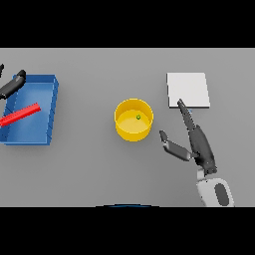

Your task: Pick up the red beaker and tilt it to pour out 1 green nut into yellow bowl. Pick up the yellow bowl and place it on the metallic measuring scale.

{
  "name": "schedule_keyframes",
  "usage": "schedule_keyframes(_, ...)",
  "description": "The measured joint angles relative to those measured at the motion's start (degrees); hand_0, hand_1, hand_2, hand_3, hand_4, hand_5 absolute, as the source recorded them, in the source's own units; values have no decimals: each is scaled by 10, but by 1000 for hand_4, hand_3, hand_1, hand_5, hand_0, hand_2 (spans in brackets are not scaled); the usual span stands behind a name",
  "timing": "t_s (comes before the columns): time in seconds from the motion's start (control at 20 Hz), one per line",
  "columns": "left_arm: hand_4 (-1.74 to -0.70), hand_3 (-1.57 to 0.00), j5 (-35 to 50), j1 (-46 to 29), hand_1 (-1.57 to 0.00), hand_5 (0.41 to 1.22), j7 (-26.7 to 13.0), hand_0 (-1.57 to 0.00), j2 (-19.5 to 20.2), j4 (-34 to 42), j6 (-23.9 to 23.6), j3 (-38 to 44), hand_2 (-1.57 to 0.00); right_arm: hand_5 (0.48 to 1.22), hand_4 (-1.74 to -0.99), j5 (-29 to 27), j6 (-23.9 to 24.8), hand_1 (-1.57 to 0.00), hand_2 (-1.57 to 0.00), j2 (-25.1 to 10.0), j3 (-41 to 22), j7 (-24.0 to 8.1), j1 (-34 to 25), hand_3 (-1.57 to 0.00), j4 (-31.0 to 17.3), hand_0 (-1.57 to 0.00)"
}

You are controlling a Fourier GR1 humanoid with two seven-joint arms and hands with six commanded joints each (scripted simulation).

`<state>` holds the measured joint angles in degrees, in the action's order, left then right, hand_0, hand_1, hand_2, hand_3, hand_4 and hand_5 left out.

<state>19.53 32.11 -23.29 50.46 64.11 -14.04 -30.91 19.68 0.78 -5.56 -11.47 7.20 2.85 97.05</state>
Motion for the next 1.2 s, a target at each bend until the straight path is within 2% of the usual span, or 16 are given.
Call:
schedule_keyframes(0.05, -710, -15, -2, -3, -19, 689, 1, -22, -5, 1, -8, -1, -18, 728, -1153, 6, -16, 1, 1, -14, -7, 5, -7, 1, -2, 1)
schedule_keyframes(0.15, -719, -9, -3, -4, -12, 676, 2, -13, -8, 1, -11, -3, -11, 716, -1190, 37, -51, 1, 1, -52, -26, -9, -44, 1, -5, 1)
schedule_keyframes(0.25, -720, -6, 3, -2, -7, 667, 11, -8, -15, 3, -11, -1, -7, 704, -1216, 95, -78, 1, 1, -91, -54, -44, -89, 1, -16, 1)
schedule_keyframes(0.3, -719, -4, 4, -8, -6, 664, 15, -6, -16, 3, -16, 1, -5, 701, -1220, 128, -93, 1, 1, -110, -76, -44, -112, 1, -24, 1)
schedule_keyframes(0.4, -716, -2, 5, -8, -3, 667, 17, -4, -12, 4, -11, 2, -3, 703, -1233, 174, -123, 1, 1, -139, -111, -31, -156, 1, -36, 1)
schedule_keyframes(0.55, -712, -1, 1, -1, -1, 676, 9, -1, -16, -1, -8, -3, -1, 705, -1223, 234, -157, 1, 1, -165, -164, -3, -220, 1, -71, 1)
schedule_keyframes(0.65, -714, 0, 9, -4, 0, 682, 13, -1, -12, 5, -2, 0, 0, 705, -1213, 254, -186, 1, 1, -180, -186, 8, -255, 1, -91, 1)
schedule_keyframes(0.85, -722, 1, 16, -17, 0, 688, 17, 0, -11, 13, -9, 5, 0, 705, -1219, 284, -222, 1, 1, -178, -230, 33, -312, 1, -139, 1)
schedule_keyframes(0.9, -722, 1, 15, -12, 1, 687, 17, 0, -14, 9, -8, 5, 1, 705, -1223, 292, -233, 1, 1, -182, -240, 35, -321, 1, -150, 1)
schedule_keyframes(0.95, -722, 1, 14, -10, 1, 688, 15, 1, -14, 10, -7, 3, 1, 704, -1223, 300, -240, 1, 1, -174, -247, 23, -340, 1, -173, 1)
schedule_keyframes(1.2, -724, 1, 21, -17, 1, 688, 26, 1, -11, 10, -4, 10, 1, 708, -1250, 322, -256, 1, 1, -157, -279, 39, -394, 1, -247, 1)
